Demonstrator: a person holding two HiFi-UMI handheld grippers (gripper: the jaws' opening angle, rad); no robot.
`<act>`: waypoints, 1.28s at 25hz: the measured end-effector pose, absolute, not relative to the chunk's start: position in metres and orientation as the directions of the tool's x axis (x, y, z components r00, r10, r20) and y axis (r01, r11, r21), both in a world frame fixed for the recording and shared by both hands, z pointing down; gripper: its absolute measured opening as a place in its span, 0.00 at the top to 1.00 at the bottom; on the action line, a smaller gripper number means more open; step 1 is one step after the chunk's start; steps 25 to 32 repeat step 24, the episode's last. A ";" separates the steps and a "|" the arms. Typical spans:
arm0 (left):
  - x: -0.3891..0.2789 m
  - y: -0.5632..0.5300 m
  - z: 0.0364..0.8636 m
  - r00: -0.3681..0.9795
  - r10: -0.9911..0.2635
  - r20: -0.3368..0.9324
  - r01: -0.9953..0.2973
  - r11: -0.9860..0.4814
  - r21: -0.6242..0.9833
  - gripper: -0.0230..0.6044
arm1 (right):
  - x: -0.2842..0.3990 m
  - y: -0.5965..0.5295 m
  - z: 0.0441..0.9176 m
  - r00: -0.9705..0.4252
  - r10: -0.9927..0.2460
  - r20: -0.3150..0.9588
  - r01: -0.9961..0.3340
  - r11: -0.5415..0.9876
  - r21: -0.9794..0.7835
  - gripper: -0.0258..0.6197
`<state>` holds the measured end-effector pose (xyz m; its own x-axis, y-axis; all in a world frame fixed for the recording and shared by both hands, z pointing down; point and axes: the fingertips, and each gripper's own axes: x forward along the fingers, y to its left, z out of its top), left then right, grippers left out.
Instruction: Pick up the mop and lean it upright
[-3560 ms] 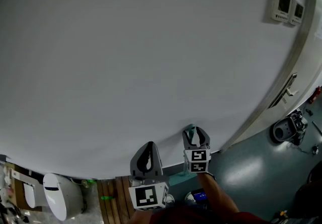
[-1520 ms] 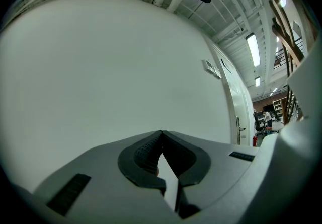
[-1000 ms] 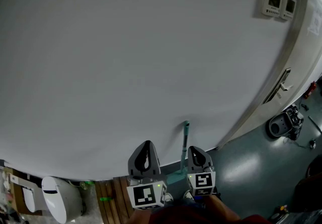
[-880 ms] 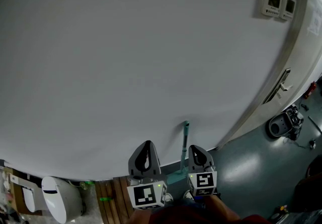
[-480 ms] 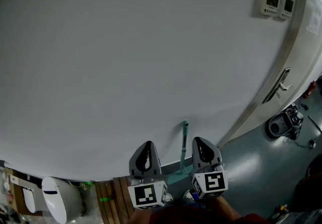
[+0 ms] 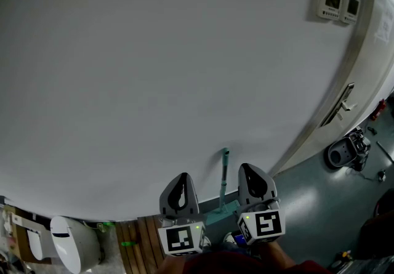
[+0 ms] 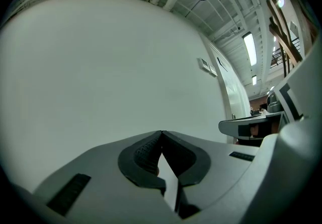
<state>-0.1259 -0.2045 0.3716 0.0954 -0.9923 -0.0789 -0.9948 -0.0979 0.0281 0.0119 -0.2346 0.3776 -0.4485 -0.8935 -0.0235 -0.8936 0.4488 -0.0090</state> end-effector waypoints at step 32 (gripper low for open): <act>-0.128 -0.210 0.372 0.096 -0.993 -0.073 -0.995 -0.098 0.021 0.94 | 0.011 -0.242 0.380 -0.431 -0.902 -0.020 -0.902 0.431 0.006 0.93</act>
